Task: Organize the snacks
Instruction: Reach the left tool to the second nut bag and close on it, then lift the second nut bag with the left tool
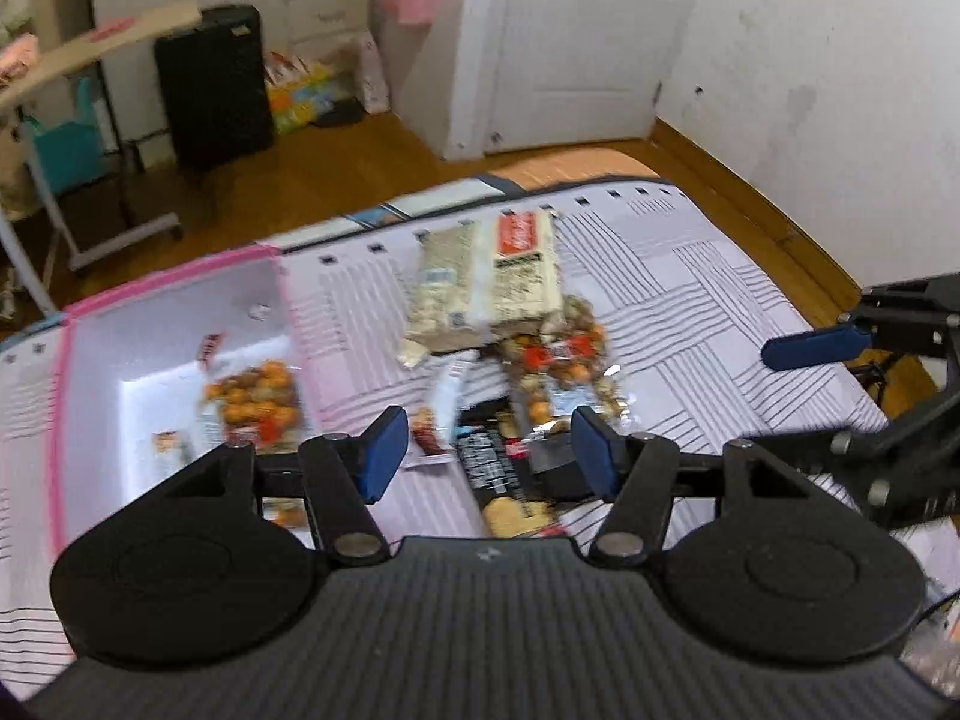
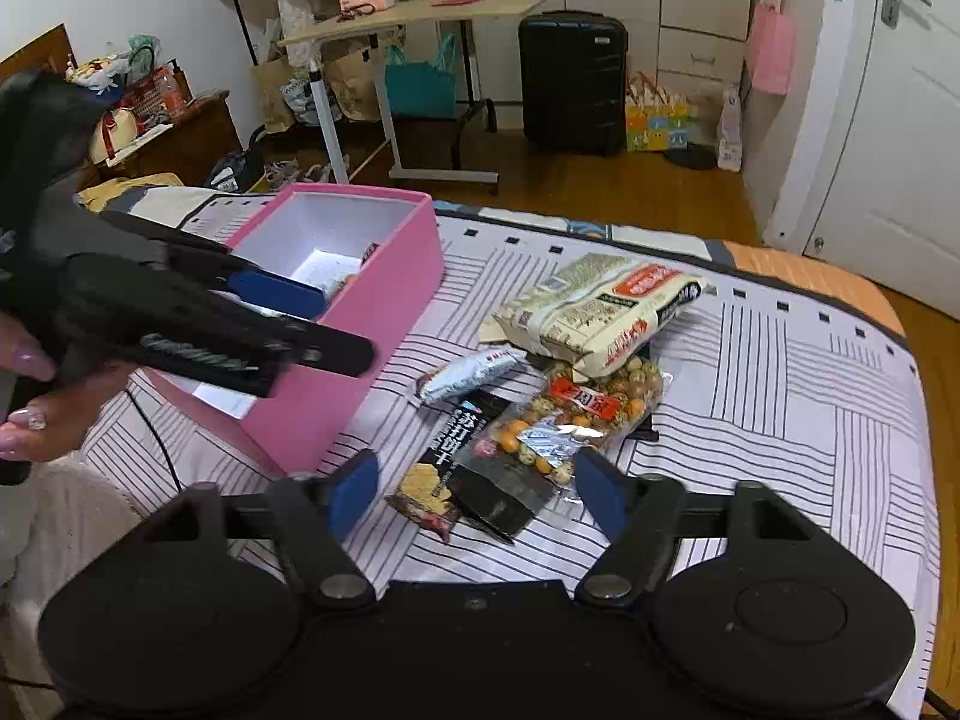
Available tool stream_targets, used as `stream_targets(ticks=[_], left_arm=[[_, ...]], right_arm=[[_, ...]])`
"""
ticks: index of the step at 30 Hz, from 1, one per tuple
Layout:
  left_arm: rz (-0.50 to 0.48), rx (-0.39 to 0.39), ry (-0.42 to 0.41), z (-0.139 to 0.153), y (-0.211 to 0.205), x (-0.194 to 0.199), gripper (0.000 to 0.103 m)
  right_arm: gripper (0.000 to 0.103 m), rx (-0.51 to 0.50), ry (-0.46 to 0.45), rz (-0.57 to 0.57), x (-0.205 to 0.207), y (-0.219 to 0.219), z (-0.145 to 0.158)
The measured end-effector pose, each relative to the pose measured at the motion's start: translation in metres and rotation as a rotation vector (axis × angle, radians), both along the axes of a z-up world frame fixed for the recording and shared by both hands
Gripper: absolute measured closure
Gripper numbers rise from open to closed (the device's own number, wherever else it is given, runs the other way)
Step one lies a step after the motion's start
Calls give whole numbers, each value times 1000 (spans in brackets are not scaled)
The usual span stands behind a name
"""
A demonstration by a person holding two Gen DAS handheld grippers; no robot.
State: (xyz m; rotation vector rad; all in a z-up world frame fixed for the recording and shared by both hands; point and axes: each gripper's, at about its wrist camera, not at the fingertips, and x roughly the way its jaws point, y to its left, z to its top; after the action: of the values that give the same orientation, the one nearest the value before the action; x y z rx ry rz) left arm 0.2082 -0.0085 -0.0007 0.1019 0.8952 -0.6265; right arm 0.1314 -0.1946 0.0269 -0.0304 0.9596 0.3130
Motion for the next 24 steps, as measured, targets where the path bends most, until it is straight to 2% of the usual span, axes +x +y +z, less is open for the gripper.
stream_targets(ticks=[2, 5, 8, 10, 13, 16, 18, 22, 24], left_arm=[[5, -15, 56, -12, -13, 12, 45], [31, -19, 119, -32, -34, 30, 46], [56, -39, 147, -54, -55, 45, 46], [98, -36, 182, -73, -68, 58, 53], [131, 1, 206, -99, -86, 73, 56], [149, -6, 258, -121, -93, 87, 56], [161, -32, 307, -132, -94, 93, 56], [139, -97, 317, -138, -92, 96, 56], [117, -139, 373, -144, -90, 98, 57]], right_arm=[[21, 13, 8, -5, 7, -5, -10], [12, 28, -5, -28, 22, -15, -33], [12, 32, -20, -56, 39, -21, -63], [12, 22, -23, -70, 50, -24, -83], [12, 40, -3, -81, 65, -28, -112], [12, 73, 27, -100, 76, -29, -134], [12, 107, 37, -107, 80, -29, -144], [8, 119, 35, -115, 86, -24, -154], [6, 104, 30, -131, 88, -22, -156]])
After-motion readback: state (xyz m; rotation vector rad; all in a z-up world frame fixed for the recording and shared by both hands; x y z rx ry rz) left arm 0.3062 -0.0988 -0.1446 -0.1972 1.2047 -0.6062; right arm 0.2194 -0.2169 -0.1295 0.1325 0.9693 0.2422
